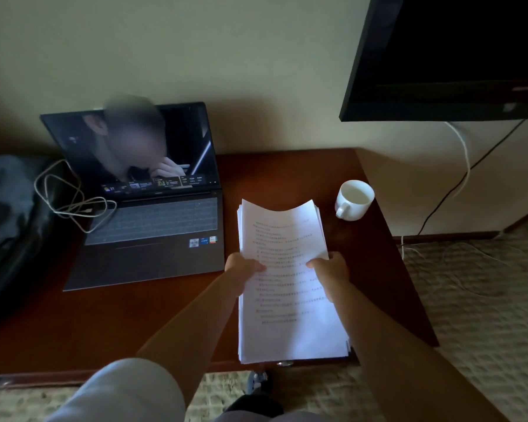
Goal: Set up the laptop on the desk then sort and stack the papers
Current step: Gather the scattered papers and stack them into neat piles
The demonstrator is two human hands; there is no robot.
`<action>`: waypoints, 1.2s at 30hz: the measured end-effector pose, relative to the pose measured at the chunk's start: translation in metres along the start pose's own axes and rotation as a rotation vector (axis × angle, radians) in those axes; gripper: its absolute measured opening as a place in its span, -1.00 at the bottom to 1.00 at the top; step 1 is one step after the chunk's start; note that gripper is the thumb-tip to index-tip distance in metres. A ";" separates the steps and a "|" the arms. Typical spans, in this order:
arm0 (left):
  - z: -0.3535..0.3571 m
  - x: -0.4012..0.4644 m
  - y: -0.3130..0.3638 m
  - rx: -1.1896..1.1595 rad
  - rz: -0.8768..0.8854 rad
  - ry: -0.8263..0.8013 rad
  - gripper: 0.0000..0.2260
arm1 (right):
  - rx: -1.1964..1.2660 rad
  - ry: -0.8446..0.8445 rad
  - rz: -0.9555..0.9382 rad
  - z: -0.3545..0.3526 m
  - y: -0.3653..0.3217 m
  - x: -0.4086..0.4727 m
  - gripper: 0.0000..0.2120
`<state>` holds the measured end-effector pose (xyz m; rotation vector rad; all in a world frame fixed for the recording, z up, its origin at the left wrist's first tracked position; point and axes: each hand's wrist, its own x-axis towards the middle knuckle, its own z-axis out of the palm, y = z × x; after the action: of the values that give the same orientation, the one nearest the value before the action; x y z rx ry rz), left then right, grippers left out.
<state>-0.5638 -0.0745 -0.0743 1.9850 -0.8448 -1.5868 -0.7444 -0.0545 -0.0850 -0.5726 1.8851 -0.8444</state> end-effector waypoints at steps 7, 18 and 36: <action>-0.025 -0.051 0.035 -0.280 0.370 0.237 -0.70 | 0.319 -0.011 -0.279 0.011 -0.051 -0.055 -0.62; -0.047 -0.080 0.008 -0.339 0.591 0.249 -0.47 | 0.542 0.044 -0.357 0.008 -0.046 -0.097 -0.60; -0.046 -0.082 0.019 -0.323 0.658 0.222 -0.48 | 0.312 0.033 -0.511 0.008 -0.041 -0.093 -0.30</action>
<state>-0.5344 -0.0307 0.0061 1.4152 -0.9506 -1.0232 -0.6958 -0.0192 -0.0024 -0.8609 1.6069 -1.4552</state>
